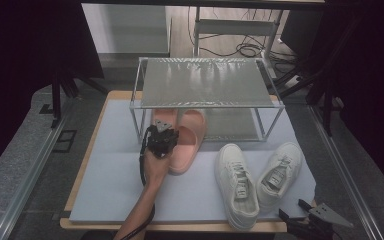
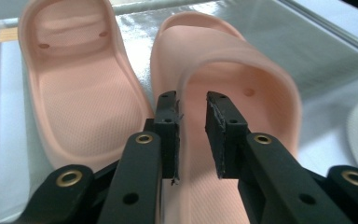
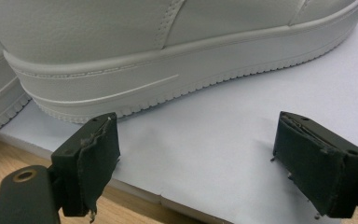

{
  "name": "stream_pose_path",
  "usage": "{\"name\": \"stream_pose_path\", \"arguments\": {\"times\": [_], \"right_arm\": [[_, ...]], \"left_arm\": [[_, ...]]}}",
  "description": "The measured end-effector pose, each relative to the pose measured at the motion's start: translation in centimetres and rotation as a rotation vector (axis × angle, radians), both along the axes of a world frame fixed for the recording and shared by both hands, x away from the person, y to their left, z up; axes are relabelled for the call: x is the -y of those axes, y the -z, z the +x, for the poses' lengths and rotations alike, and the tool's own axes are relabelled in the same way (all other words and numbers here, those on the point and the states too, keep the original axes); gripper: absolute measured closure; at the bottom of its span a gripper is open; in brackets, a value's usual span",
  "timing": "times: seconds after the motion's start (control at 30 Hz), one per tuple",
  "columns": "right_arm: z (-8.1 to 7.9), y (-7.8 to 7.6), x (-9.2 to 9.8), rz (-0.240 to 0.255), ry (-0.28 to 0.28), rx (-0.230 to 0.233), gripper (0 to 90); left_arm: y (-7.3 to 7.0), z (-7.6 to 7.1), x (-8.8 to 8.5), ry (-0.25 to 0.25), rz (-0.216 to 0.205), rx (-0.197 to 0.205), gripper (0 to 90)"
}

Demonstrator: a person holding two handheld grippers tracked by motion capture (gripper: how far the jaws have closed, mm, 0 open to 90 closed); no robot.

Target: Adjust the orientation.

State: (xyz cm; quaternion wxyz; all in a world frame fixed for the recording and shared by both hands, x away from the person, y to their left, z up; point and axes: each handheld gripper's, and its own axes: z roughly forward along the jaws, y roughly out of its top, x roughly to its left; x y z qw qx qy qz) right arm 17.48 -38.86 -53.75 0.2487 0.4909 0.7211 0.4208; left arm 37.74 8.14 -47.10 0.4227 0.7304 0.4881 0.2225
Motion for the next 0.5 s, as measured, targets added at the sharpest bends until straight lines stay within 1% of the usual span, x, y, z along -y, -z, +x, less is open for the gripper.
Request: {"name": "stream_pose_path", "arguments": {"times": [0.13,0.27,0.43,0.5], "right_arm": [[0.0,0.0,0.0,-0.004,-0.001,0.000,14.1],[0.0,0.0,0.0,-0.006,-0.001,0.000,14.1],[0.0,0.0,-0.1,-0.010,0.003,0.000,14.1],[0.0,0.0,-0.1,-0.011,0.003,0.001,14.1]], "left_arm": [[-0.5,-1.6,-0.9,0.034,-0.004,0.017,79.1],[-0.5,-3.2,-1.9,0.065,-0.003,0.019,83.2],[0.0,-5.2,-3.1,0.107,-0.027,-0.005,89.6],[0.3,-5.9,-3.4,0.125,-0.040,-0.020,89.9]]}}
